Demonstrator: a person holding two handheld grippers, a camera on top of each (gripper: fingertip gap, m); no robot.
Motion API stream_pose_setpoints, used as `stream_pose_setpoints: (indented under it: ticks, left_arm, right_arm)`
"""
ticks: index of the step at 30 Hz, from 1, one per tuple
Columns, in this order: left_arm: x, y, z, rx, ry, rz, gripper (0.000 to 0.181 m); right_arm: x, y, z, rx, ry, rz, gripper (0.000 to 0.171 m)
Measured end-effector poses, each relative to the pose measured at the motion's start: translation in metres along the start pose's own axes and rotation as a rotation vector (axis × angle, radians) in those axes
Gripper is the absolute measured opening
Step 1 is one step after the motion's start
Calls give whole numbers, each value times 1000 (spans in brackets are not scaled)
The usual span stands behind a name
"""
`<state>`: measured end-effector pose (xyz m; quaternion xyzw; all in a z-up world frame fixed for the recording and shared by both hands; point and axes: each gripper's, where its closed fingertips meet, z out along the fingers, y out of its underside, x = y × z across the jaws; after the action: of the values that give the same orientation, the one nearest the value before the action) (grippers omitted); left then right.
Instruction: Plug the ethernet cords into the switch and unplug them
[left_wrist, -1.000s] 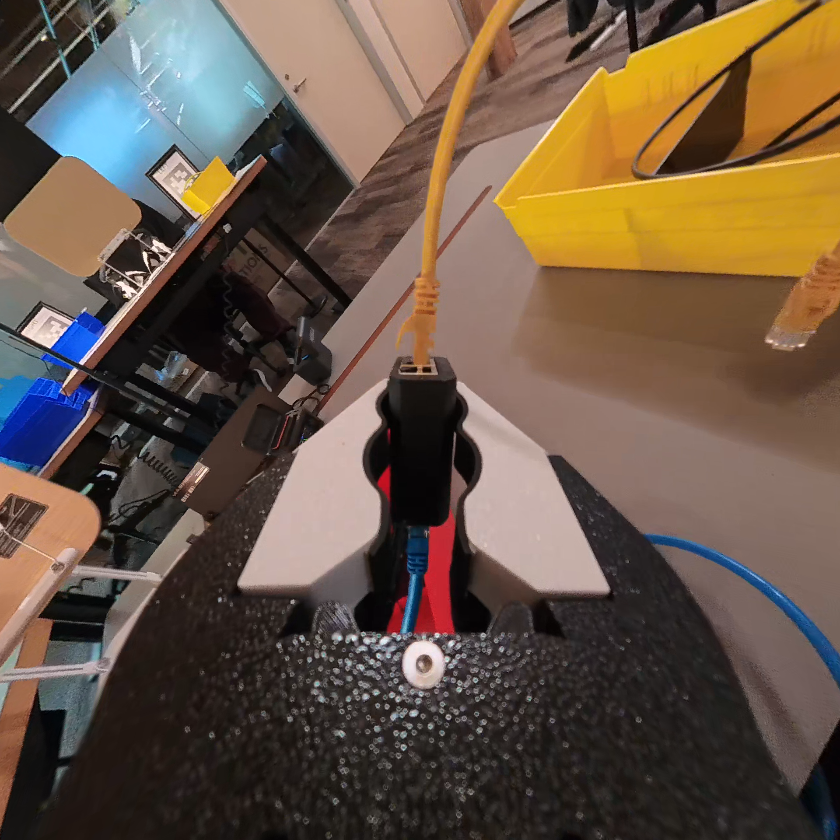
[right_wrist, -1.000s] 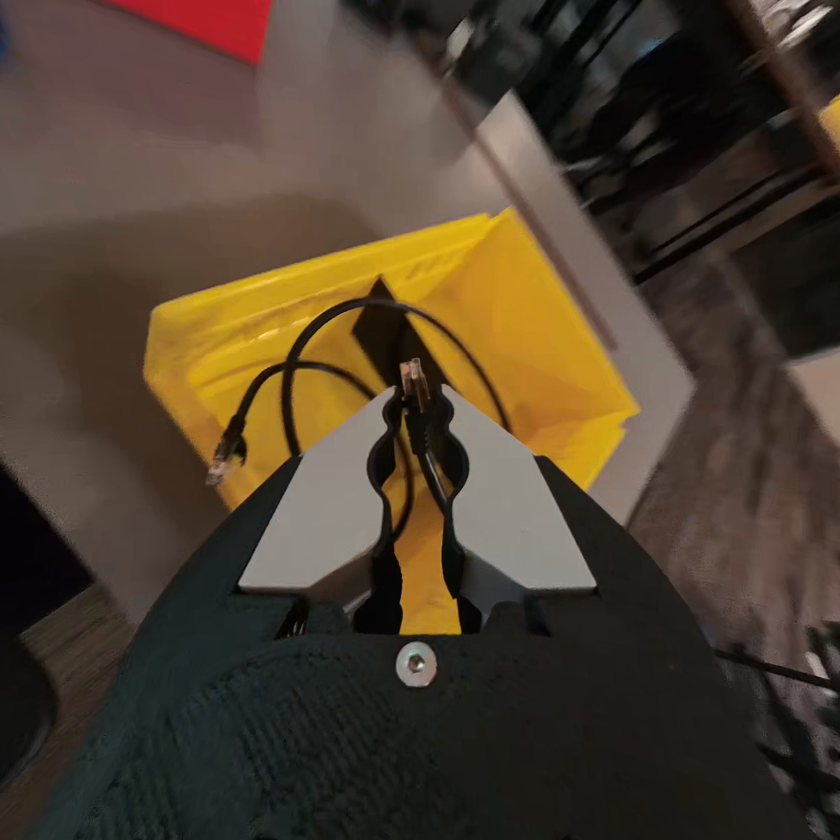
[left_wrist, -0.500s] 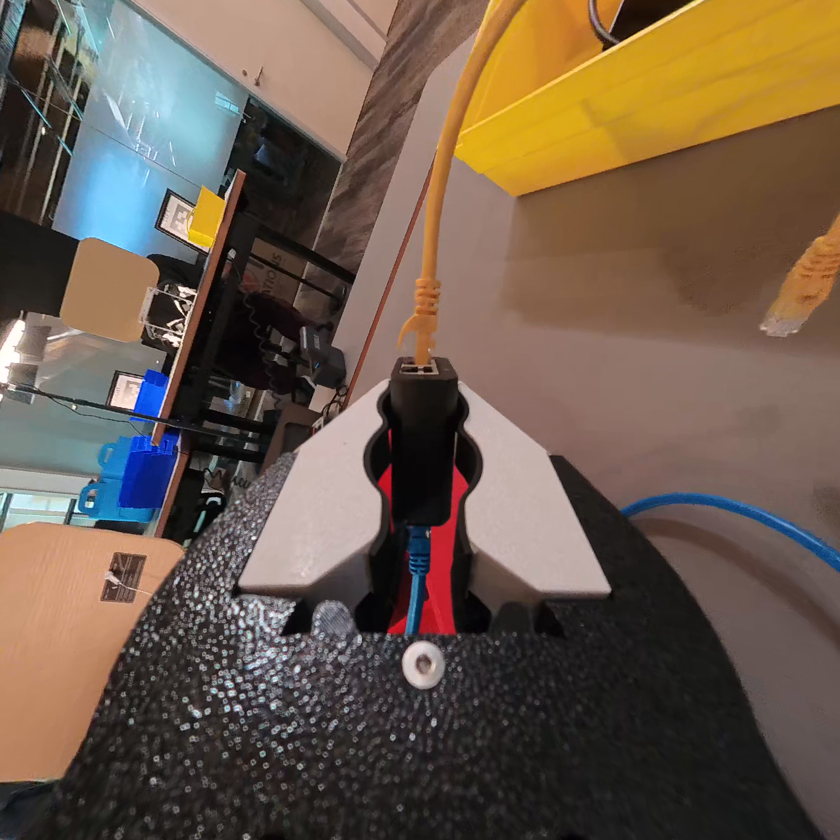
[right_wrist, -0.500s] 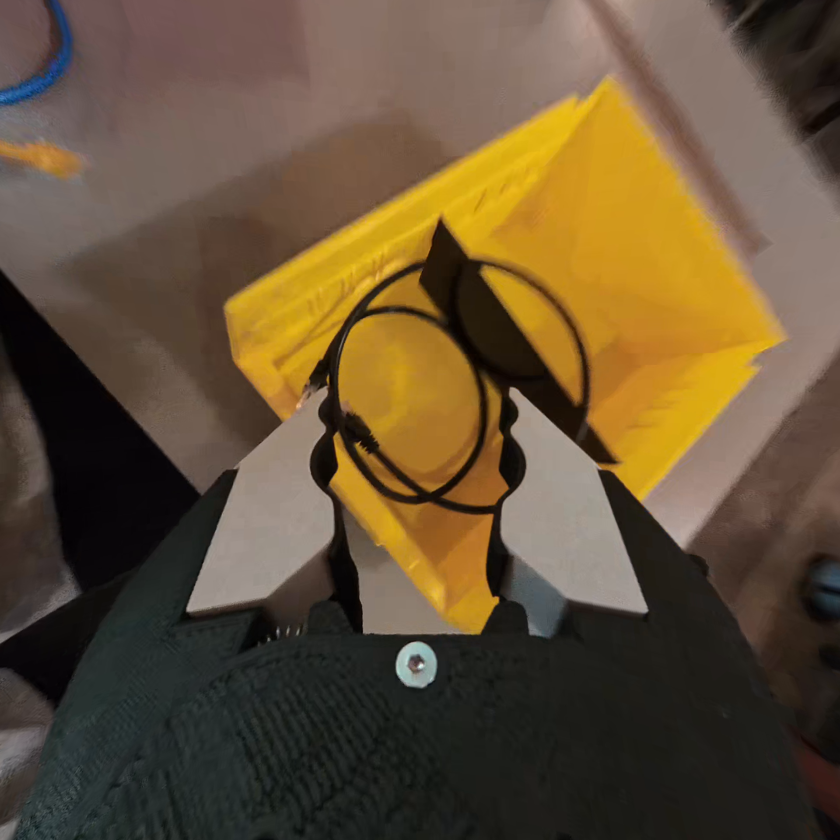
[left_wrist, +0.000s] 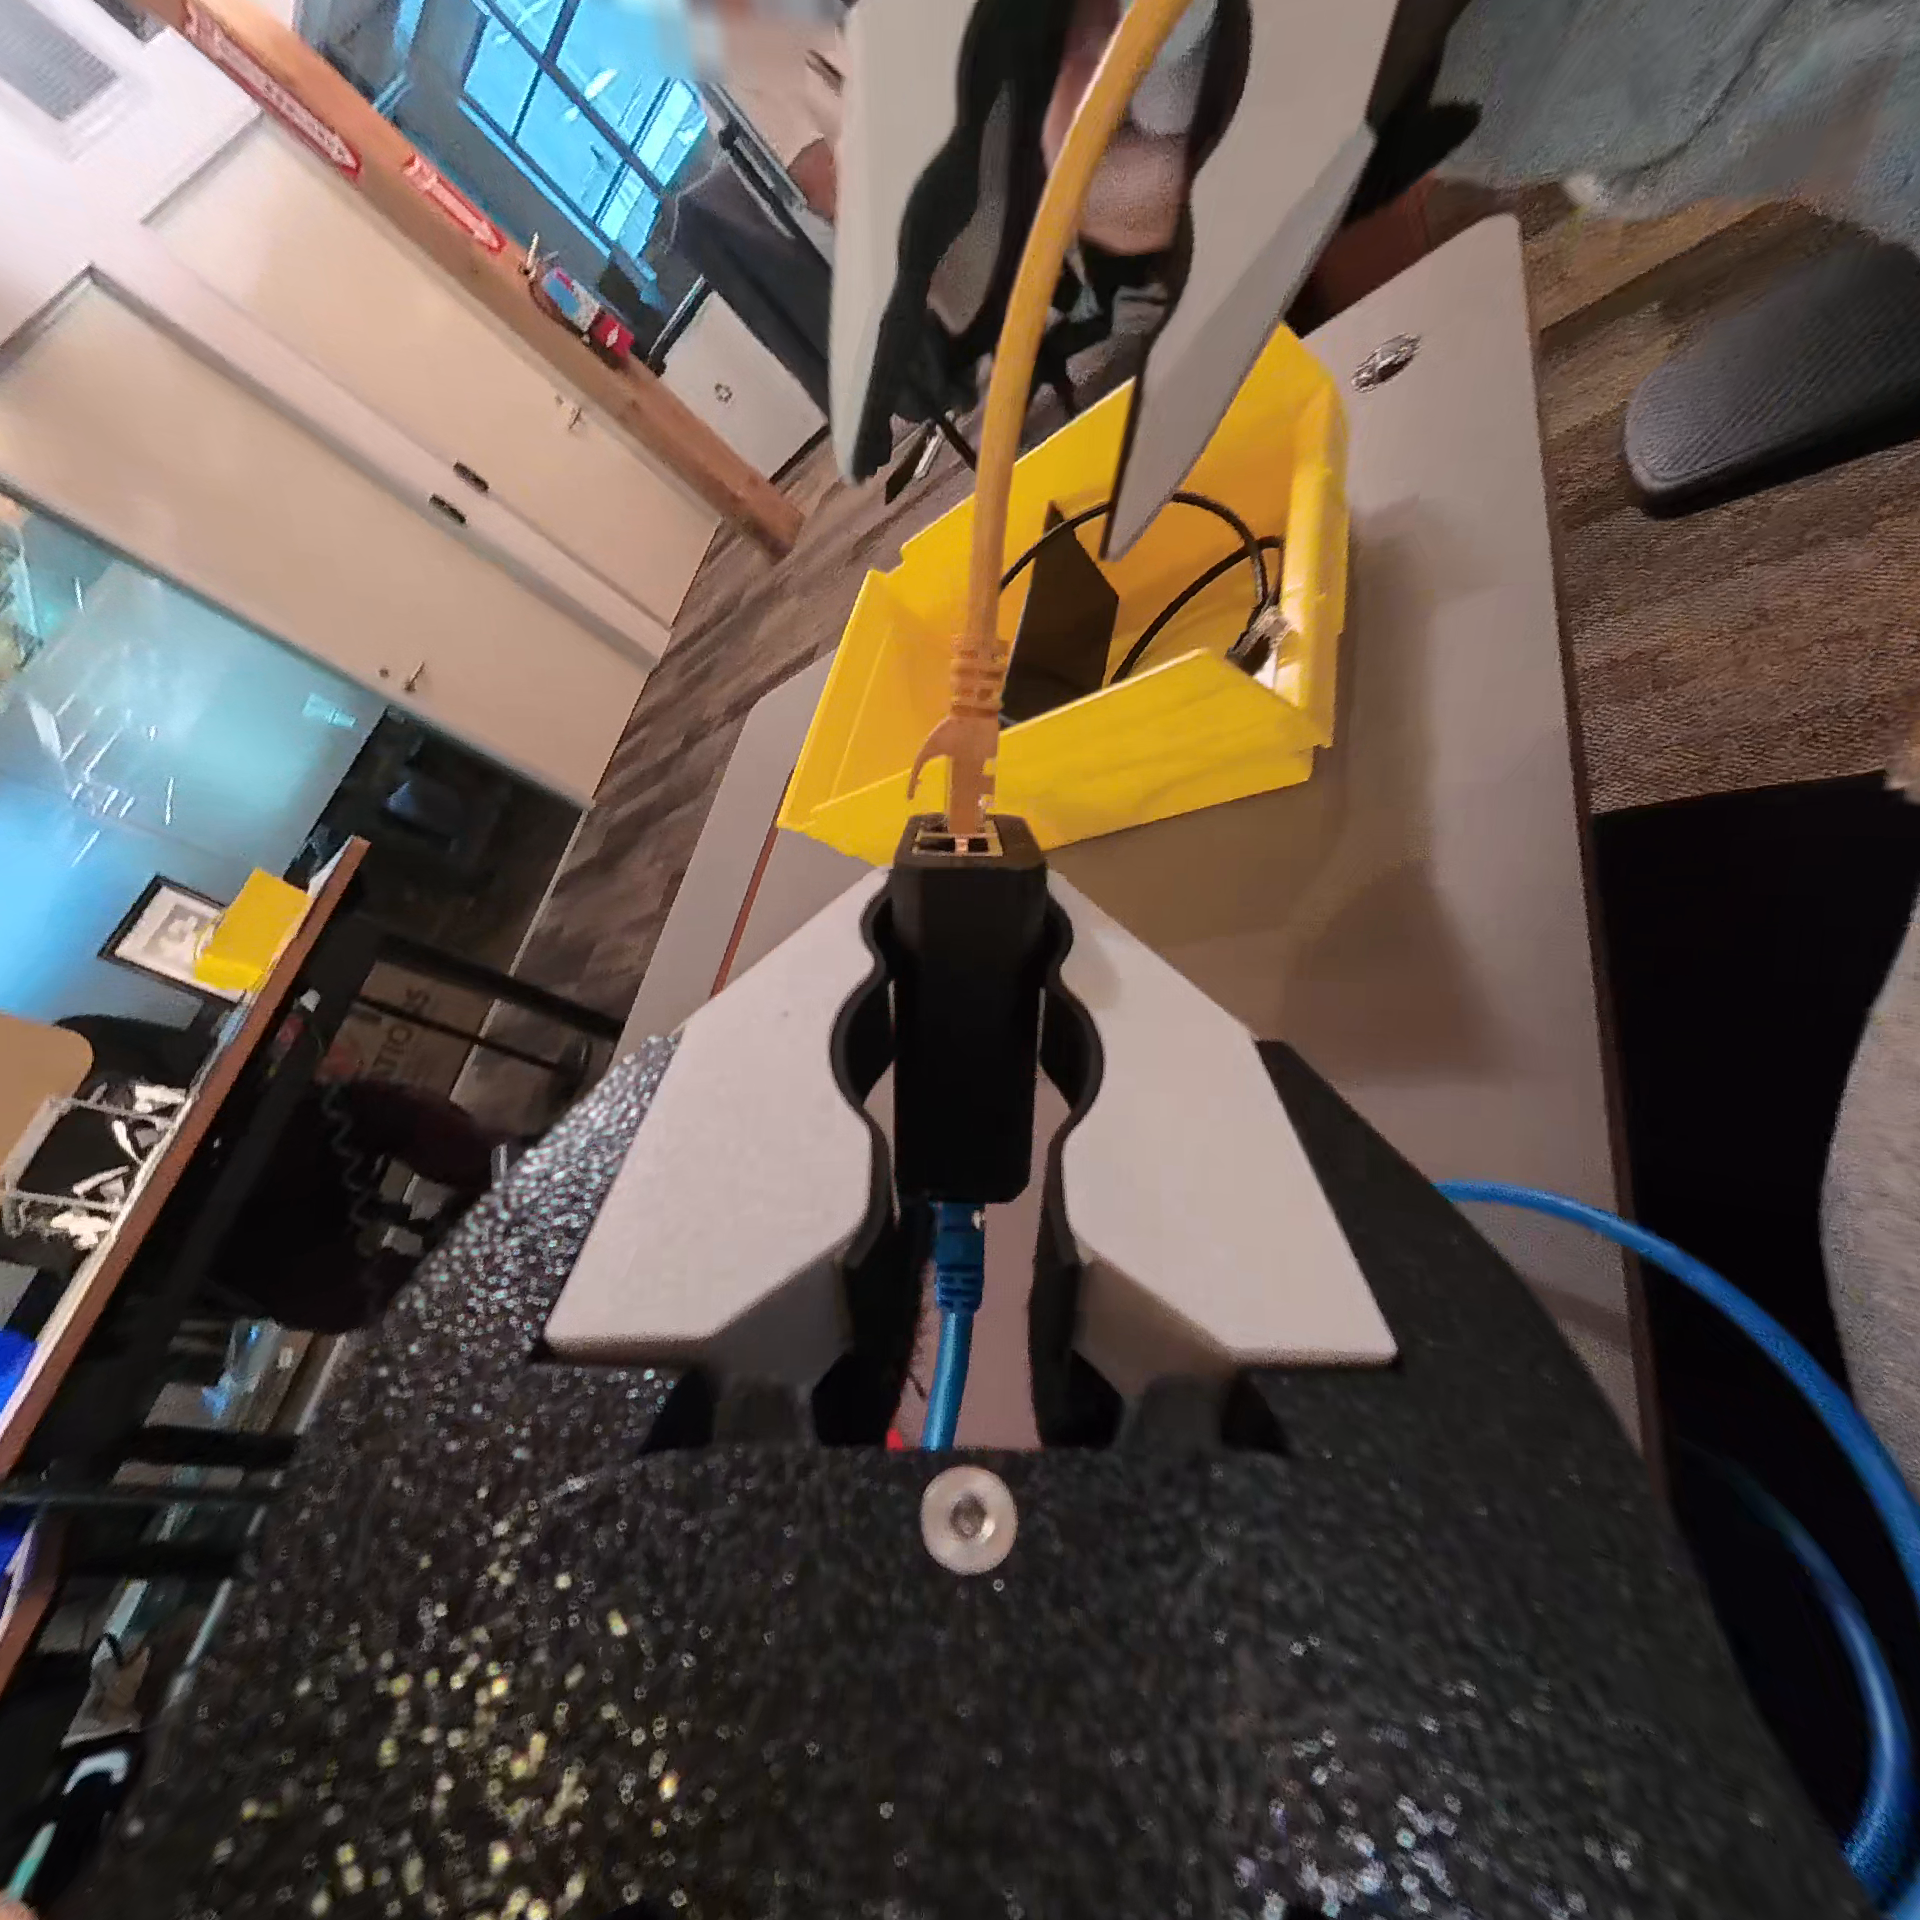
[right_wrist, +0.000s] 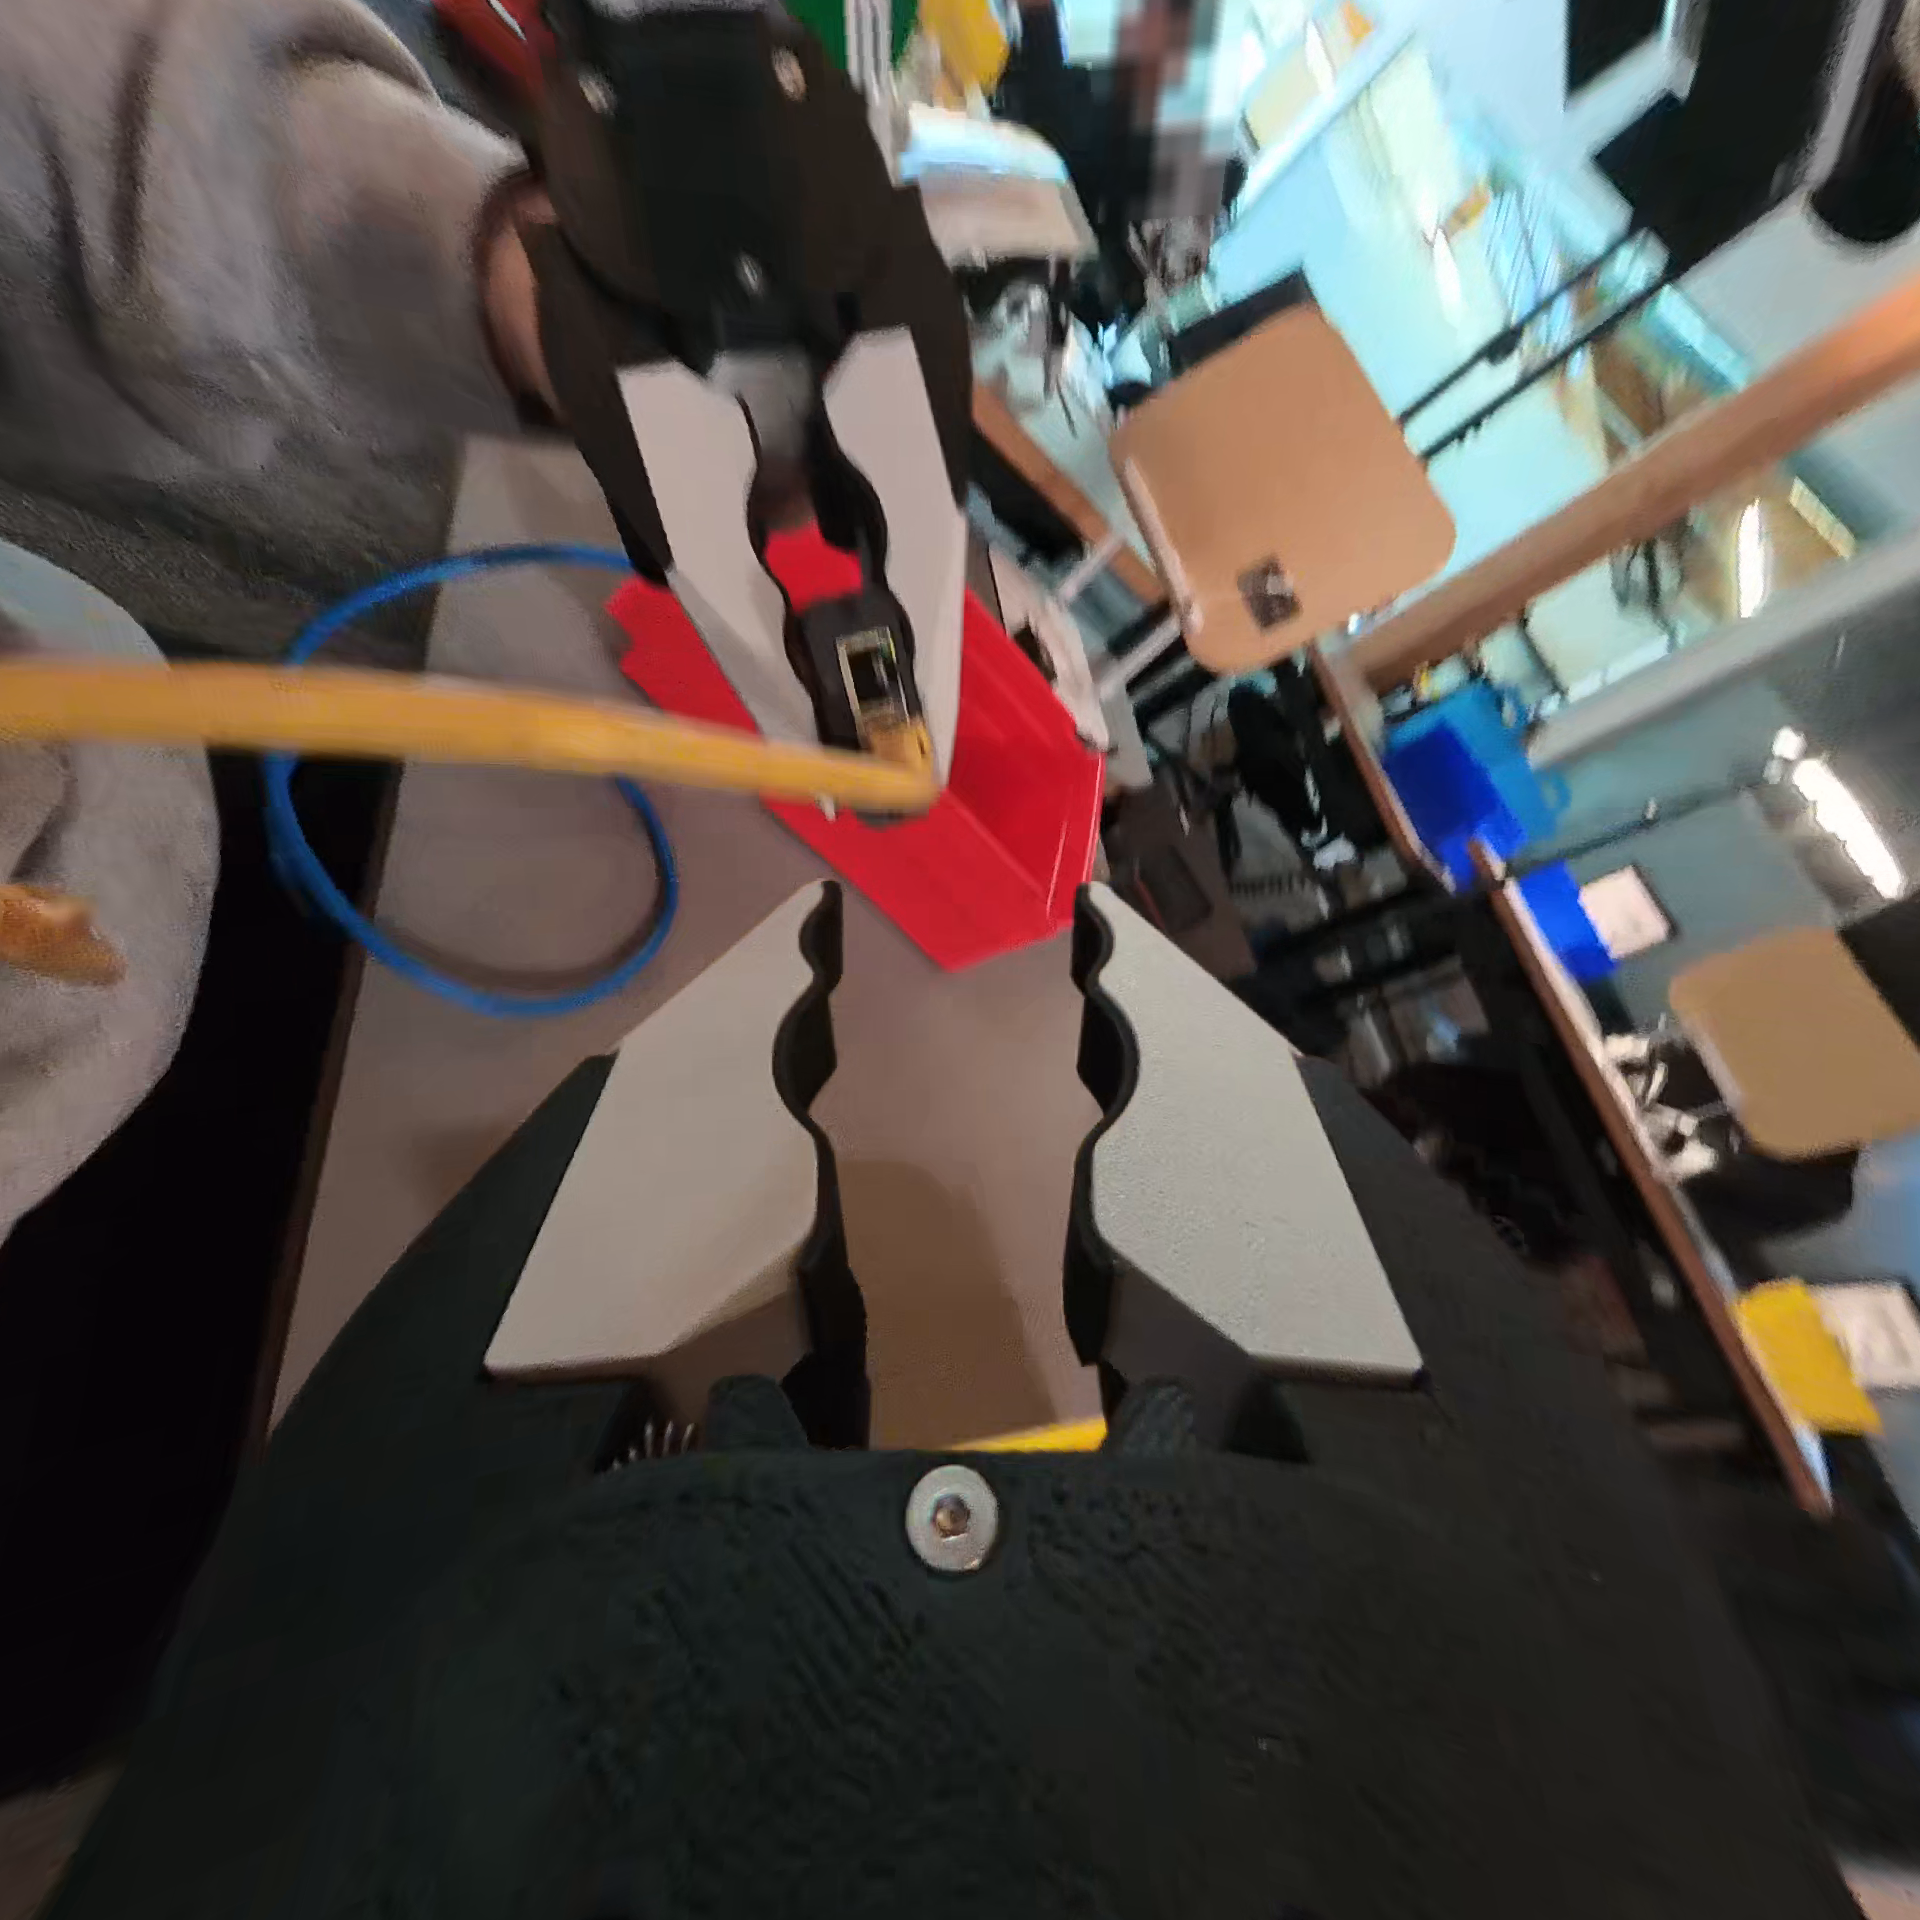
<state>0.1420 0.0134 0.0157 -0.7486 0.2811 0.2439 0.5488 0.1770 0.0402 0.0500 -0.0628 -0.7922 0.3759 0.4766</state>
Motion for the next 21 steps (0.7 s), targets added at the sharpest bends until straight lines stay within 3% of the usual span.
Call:
stream_pose_setpoints:
  ticks: [7, 21]
  left_arm:
    - [15, -19, -3, 39, 48, 40, 21]
    - [19, -29, -10, 61, 68, 55, 21]
  right_arm:
    - [-23, -34, 14, 110, -38, -122, 20]
    - [-29, -36, 19, 110, -49, -157, 10]
